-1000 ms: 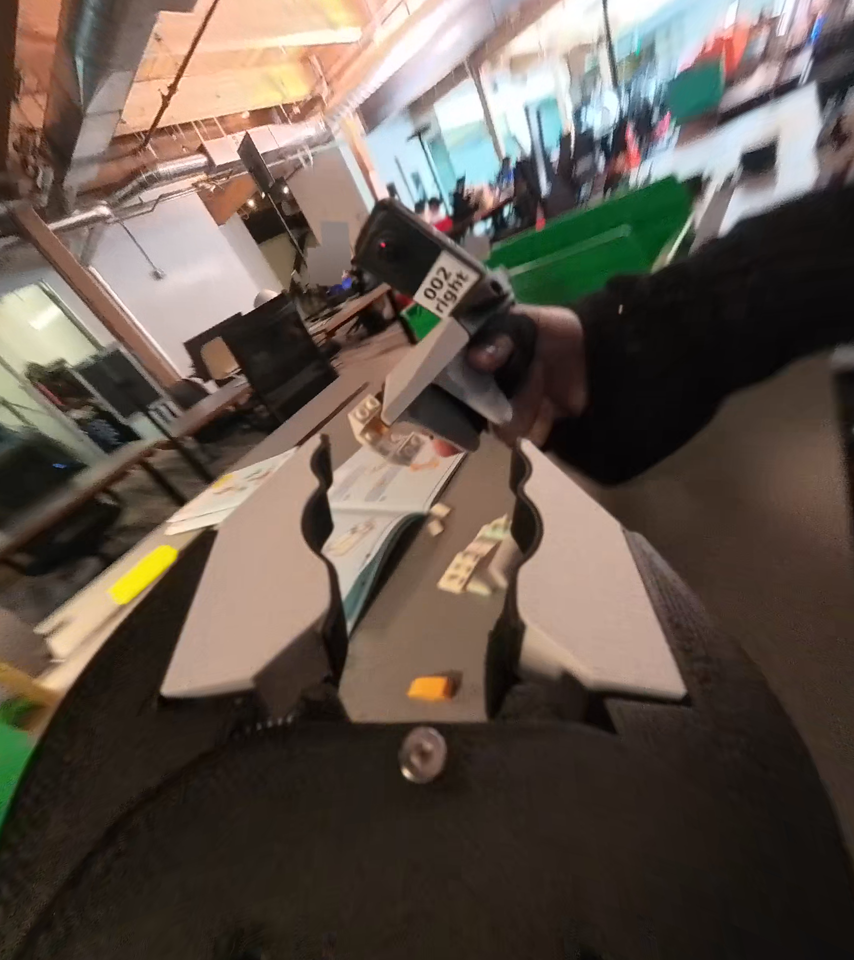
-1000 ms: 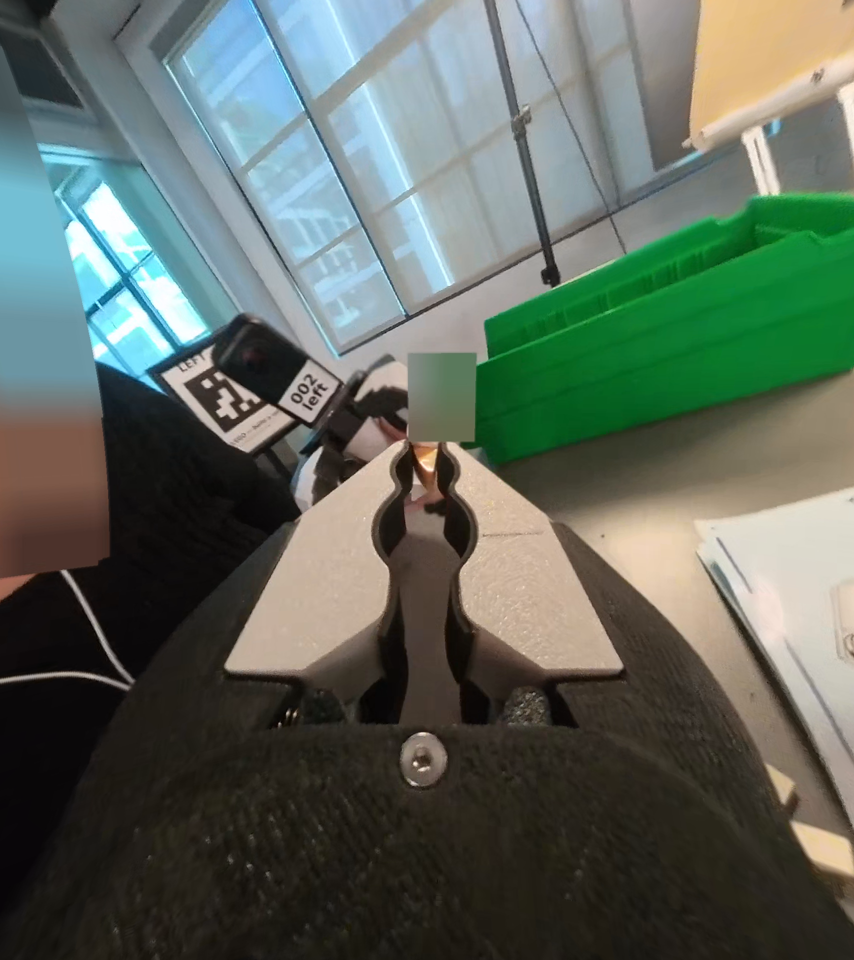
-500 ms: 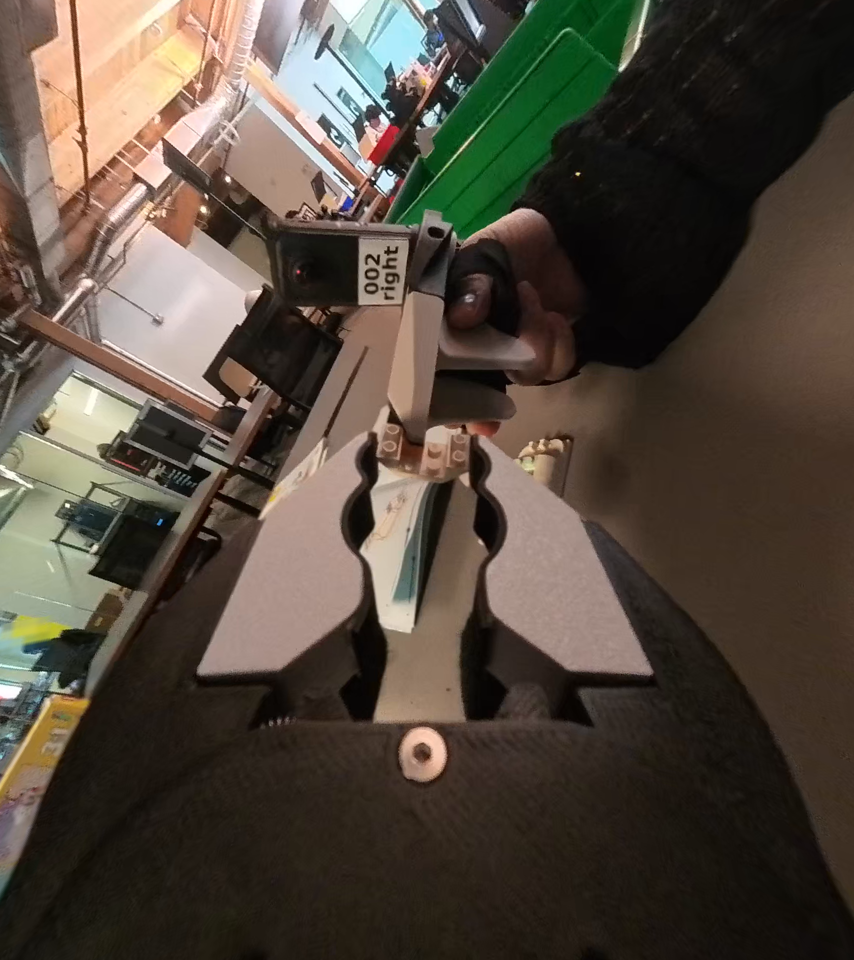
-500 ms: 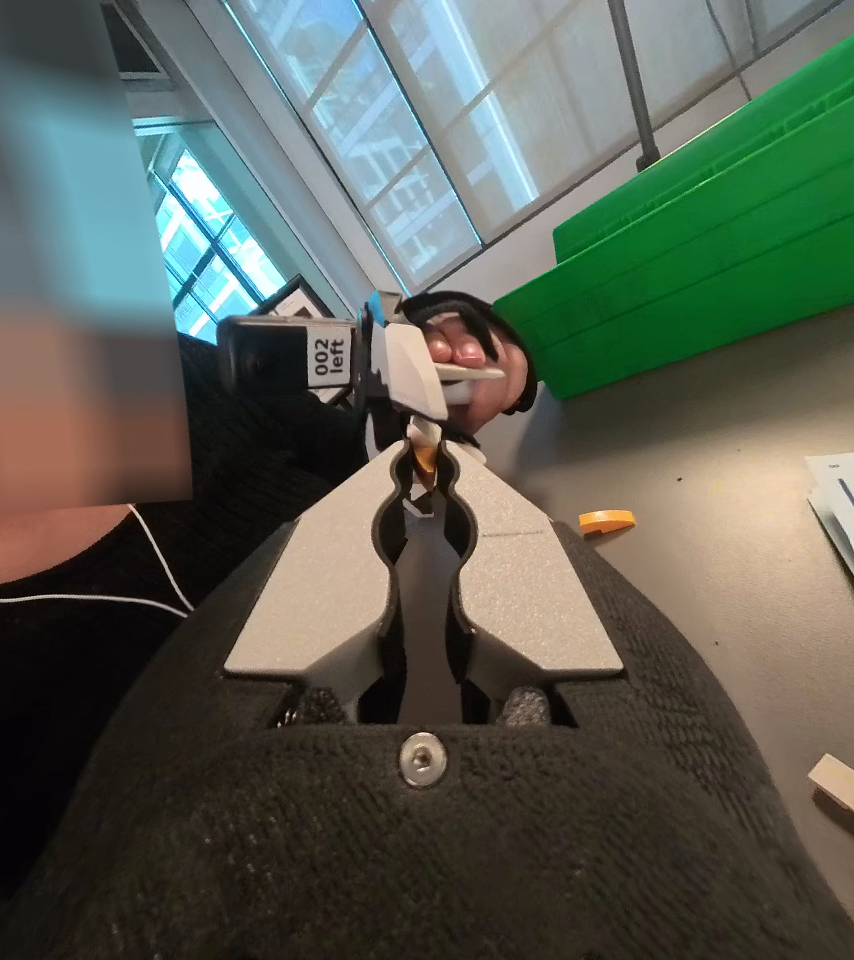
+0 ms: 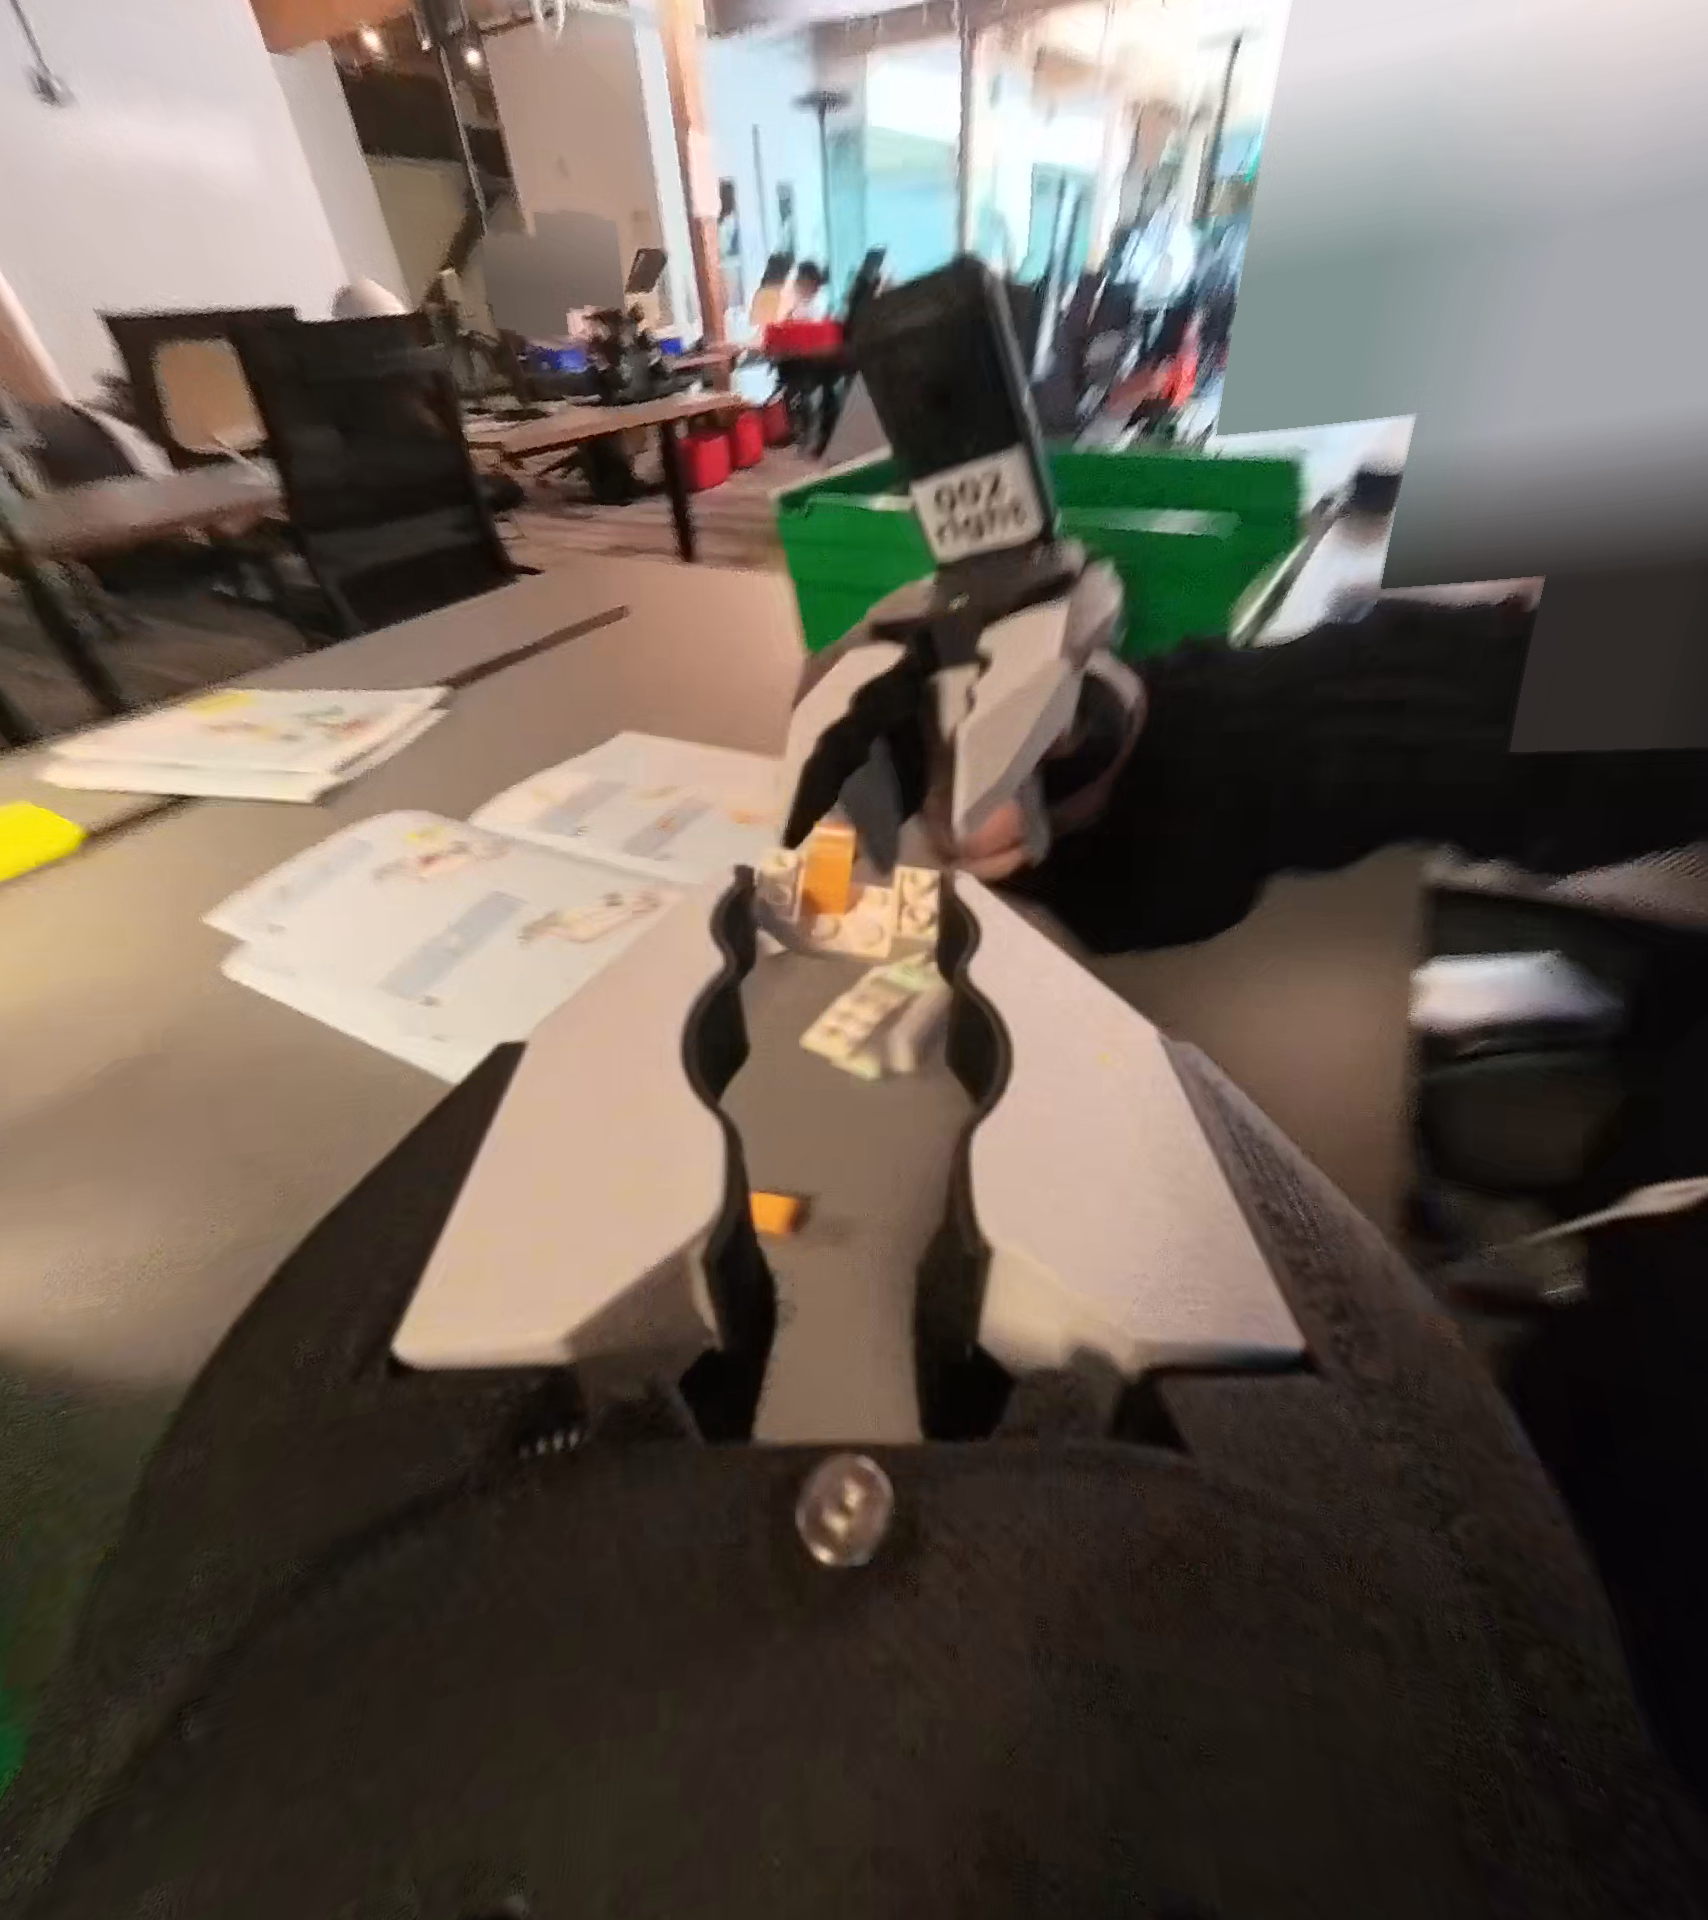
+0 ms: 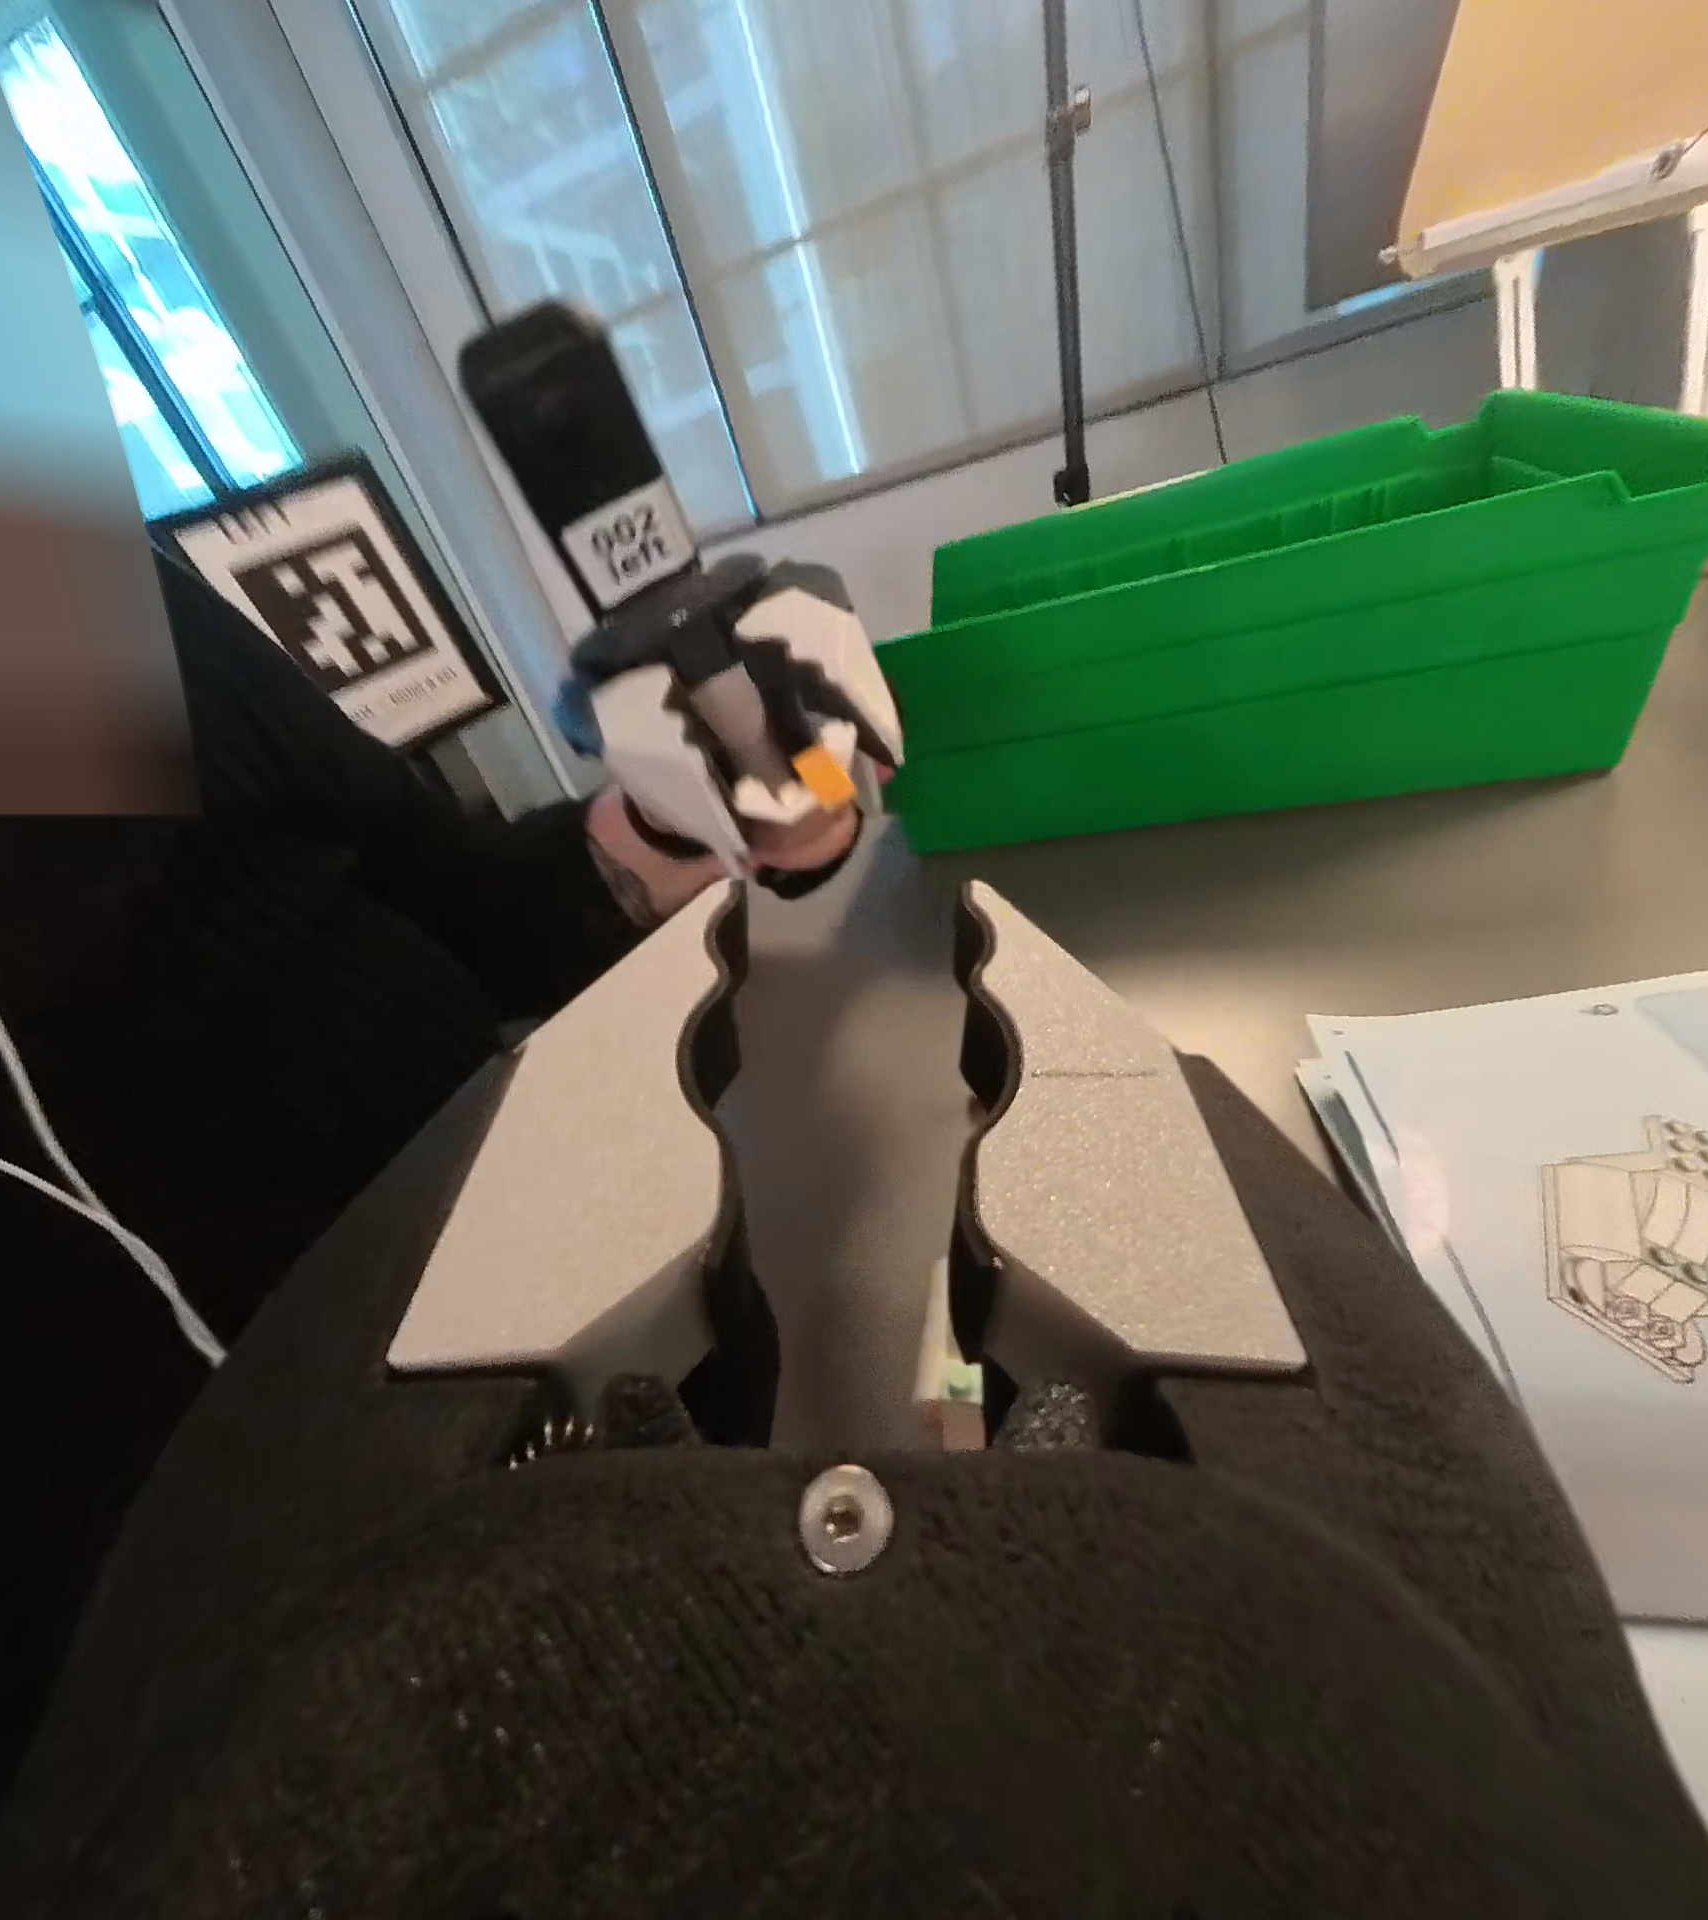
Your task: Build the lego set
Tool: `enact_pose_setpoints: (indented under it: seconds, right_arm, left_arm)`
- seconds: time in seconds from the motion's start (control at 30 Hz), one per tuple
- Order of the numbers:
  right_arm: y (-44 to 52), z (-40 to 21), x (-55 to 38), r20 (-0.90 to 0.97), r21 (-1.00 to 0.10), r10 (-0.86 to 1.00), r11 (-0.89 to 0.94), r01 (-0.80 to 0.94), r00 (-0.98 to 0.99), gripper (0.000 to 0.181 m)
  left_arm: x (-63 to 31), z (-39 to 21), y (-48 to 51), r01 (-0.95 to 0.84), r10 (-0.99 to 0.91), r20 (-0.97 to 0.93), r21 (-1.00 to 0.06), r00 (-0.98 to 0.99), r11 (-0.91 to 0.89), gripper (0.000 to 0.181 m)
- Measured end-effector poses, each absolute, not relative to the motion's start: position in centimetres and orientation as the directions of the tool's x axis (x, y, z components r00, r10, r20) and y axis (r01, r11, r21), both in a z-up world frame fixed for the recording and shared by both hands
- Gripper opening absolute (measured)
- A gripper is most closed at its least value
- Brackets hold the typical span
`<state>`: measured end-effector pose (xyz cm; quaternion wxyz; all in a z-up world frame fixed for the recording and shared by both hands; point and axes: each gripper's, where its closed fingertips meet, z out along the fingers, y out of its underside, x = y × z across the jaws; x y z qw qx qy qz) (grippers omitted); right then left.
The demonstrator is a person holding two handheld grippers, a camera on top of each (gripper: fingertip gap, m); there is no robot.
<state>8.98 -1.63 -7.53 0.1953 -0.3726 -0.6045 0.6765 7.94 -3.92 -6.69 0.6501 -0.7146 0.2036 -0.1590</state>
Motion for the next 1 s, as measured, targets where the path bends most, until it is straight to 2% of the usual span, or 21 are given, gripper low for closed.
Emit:
enact_pose_setpoints:
  seconds: [0.1, 0.2, 0.3, 0.47, 0.63, 0.8, 0.9, 1.0]
  right_arm:
    - [-2.6, -8.3, 8.5, -0.156, -0.982, 0.766, -0.052, 0.182, -0.623, 0.039]
    - [-3.0, -9.4, 7.6, -0.058, -0.966, 0.829, 0.094, 0.240, -0.557, 0.034]
    - [-4.1, -11.4, 7.2, -0.069, -0.899, 0.863, 0.163, 0.406, -0.501, 0.031]
    - [-5.0, -15.7, 6.9, -0.079, -0.775, 0.944, 0.143, 0.615, -0.319, 0.028]
    - [-4.6, -17.2, 6.3, 0.014, -0.750, 0.996, 0.071, 0.658, -0.093, 0.028]
    - [-4.7, -17.8, 5.8, 0.028, -0.736, 1.000, 0.017, 0.676, 0.005, 0.029]
    - [-5.4, -17.8, 4.9, -0.002, -0.742, 1.000, 0.002, 0.671, -0.005, 0.032]
    - [-8.1, -17.1, 3.4, -0.090, -0.786, 0.985, 0.020, 0.617, -0.147, 0.042]
  left_arm:
    - [7.3, -5.3, -6.0, 0.175, -0.543, 0.208, -0.978, 0.814, -0.111, 0.034]
    - [5.8, -4.6, -7.8, 0.288, -0.516, 0.305, -0.951, 0.801, -0.114, 0.033]
    - [4.3, -5.3, -9.3, 0.233, -0.436, 0.261, -0.965, 0.861, -0.118, 0.034]
    - [3.3, -6.9, -10.5, 0.133, -0.352, 0.186, -0.976, 0.917, -0.170, 0.034]
    - [2.5, -7.6, -10.8, 0.074, -0.328, 0.126, -0.983, 0.936, -0.167, 0.034]
    - [2.2, -7.3, -11.2, 0.112, -0.378, 0.160, -0.983, 0.912, -0.147, 0.034]
    - [2.1, -7.4, -11.3, 0.131, -0.401, 0.179, -0.981, 0.899, -0.145, 0.034]
    - [2.0, -7.5, -11.5, 0.157, -0.425, 0.207, -0.976, 0.881, -0.148, 0.034]
